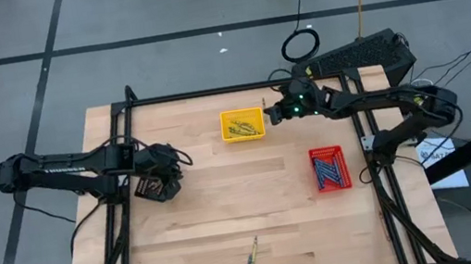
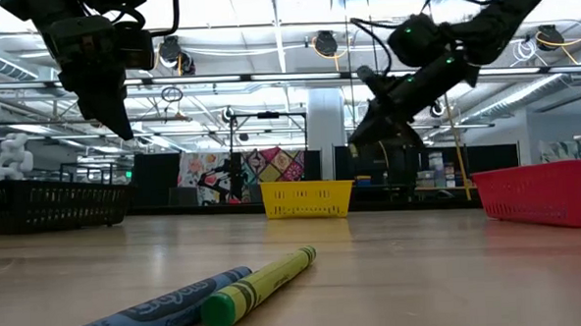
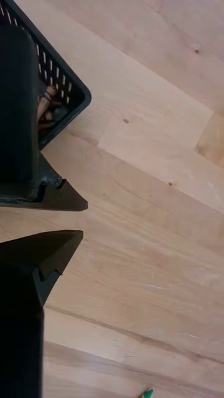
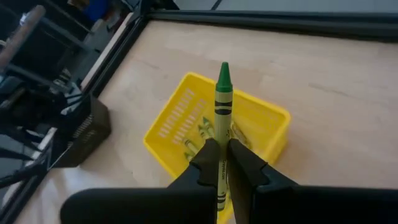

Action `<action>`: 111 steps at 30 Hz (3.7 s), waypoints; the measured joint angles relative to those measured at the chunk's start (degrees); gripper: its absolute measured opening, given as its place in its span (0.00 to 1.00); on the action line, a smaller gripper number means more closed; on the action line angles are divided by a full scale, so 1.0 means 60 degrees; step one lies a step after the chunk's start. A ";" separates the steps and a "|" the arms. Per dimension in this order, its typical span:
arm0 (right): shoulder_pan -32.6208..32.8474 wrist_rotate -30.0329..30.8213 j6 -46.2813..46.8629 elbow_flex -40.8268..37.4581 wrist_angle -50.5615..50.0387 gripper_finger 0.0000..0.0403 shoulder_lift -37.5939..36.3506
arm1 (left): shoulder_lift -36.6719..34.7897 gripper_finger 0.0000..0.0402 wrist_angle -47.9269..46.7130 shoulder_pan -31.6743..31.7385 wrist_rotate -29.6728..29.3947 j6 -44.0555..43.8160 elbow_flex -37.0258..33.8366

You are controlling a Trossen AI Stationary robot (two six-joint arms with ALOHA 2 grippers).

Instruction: Sort crayons

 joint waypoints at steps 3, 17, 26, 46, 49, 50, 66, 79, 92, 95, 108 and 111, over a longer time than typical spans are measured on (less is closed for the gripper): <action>0.0083 -0.0014 -0.0271 0.0527 -0.0064 0.00 0.0580 | 0.0000 0.15 -0.0006 -0.0001 0.0000 0.0000 0.0000; 0.0193 -0.0949 -0.1290 0.2164 -0.1120 0.00 0.2379 | 0.0000 0.15 -0.0036 0.0000 0.0004 0.0033 0.0000; 0.0215 -0.1246 -0.2932 0.3880 -0.3575 0.00 0.3377 | 0.0000 0.15 -0.0043 0.0000 0.0004 0.0025 0.0000; 0.0229 -0.1217 -0.4014 0.5046 -0.5306 0.00 0.4076 | 0.0000 0.15 -0.0063 0.0000 0.0005 0.0013 0.0000; 0.0229 -0.1221 -0.4204 0.5045 -0.5324 0.00 0.4076 | 0.0000 0.15 -0.0064 0.0000 0.0007 -0.0007 0.0000; 0.0229 -0.1224 -0.4275 0.5048 -0.5320 0.01 0.4076 | 0.0000 0.15 -0.0063 0.0000 0.0007 -0.0007 0.0000; 0.0229 -0.1217 -0.4309 0.5045 -0.5306 0.16 0.4076 | 0.0001 0.15 -0.0063 0.0000 0.0057 -0.0385 0.0000; 0.0225 -0.1362 -0.3326 0.5045 -0.3657 0.19 0.4031 | 0.0000 0.15 -0.0065 -0.0001 -0.0407 -0.0198 0.0000; 0.0771 -0.2412 -0.4415 0.5905 -0.7042 0.13 0.2166 | 0.0004 0.15 0.0258 0.0000 -0.0378 0.0292 0.0004; 0.0943 -0.2101 -0.4096 0.5919 -0.8055 0.12 0.1426 | 0.0028 0.15 0.0675 -0.0003 -0.0463 0.0114 0.0004; 0.2142 0.1597 -0.2278 0.5919 -1.1566 0.19 -0.0441 | 0.0033 0.15 0.0778 -0.0004 0.0322 0.0041 0.0004; 0.2488 0.1565 -0.1727 0.5919 -1.2258 0.23 -0.0499 | 0.0033 0.15 0.0775 0.0000 0.0322 0.0040 0.0004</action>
